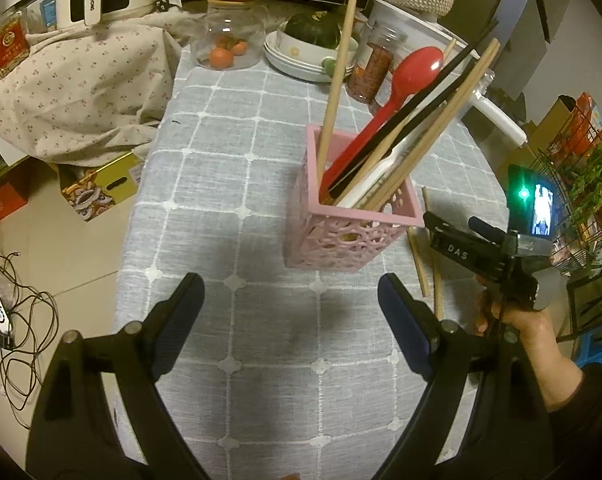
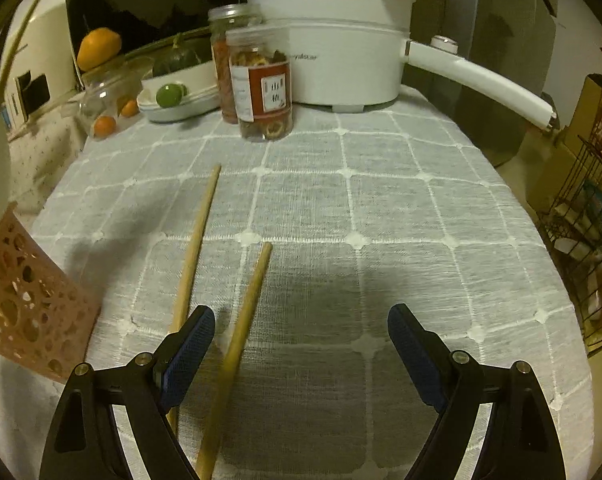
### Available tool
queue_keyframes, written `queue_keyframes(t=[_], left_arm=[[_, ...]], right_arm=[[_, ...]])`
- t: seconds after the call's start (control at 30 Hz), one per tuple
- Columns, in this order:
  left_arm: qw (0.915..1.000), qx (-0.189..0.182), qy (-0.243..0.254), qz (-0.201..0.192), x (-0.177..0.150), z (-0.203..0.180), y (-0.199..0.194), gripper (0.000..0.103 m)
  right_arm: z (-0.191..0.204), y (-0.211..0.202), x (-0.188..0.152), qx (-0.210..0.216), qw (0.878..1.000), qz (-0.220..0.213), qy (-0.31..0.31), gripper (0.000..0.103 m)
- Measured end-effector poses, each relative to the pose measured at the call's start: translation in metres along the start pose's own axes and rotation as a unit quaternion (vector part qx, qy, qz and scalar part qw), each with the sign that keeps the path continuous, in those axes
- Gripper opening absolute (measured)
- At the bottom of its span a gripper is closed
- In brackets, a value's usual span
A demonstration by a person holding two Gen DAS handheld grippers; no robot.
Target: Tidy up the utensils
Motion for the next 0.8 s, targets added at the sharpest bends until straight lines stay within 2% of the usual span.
queue_keyframes(t=[0.1,0.37,0.43,0.53,0.6,0.7,0.8], left_arm=[[1.0,0.0,0.002,-0.001,0.0,0.0,0.0,0.088],[1.0,0.002,0.008,-0.002,-0.001,-0.002,-0.001,0.088],[1.0,0.003,0.009,-0.002,-0.001,-0.003,-0.002,0.088],[0.9999,0.002,0.015,-0.003,-0.001,-0.005,-0.002,0.088],[0.9996,0.005,0.026,-0.005,-0.003,-0.008,-0.002,0.088],[0.9986,0.007,0.053,-0.007,-0.008,-0.02,-0.002,0.088],[0.9965,0.001,0.083,-0.004,-0.014,-0.039,0.0,0.088]], right_arm=[[-0.001,0.006,-0.005,-0.005,1.0,0.016,0.003,0.09],[-0.001,0.008,-0.007,-0.004,1.0,0.025,0.004,0.088],[0.0,0.006,-0.006,0.004,1.0,0.029,0.002,0.077],[0.002,0.003,-0.004,0.008,0.999,0.037,-0.01,0.049],[0.004,0.002,-0.004,0.026,0.998,0.052,-0.017,0.023],[0.005,-0.001,-0.005,0.054,0.995,0.081,-0.025,0.008],[-0.003,-0.007,-0.009,0.068,0.991,0.111,-0.012,0.006]])
Point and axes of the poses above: each gripper's, at about its wrist camera, not at the fingertips, and y roughly the way its jaws point, z to its left, x to its top, the point moved 7 cm from there along y, roughly the way its jaws point, and after that the axes turned 11 degrees about -z, right-handed, at the moved point
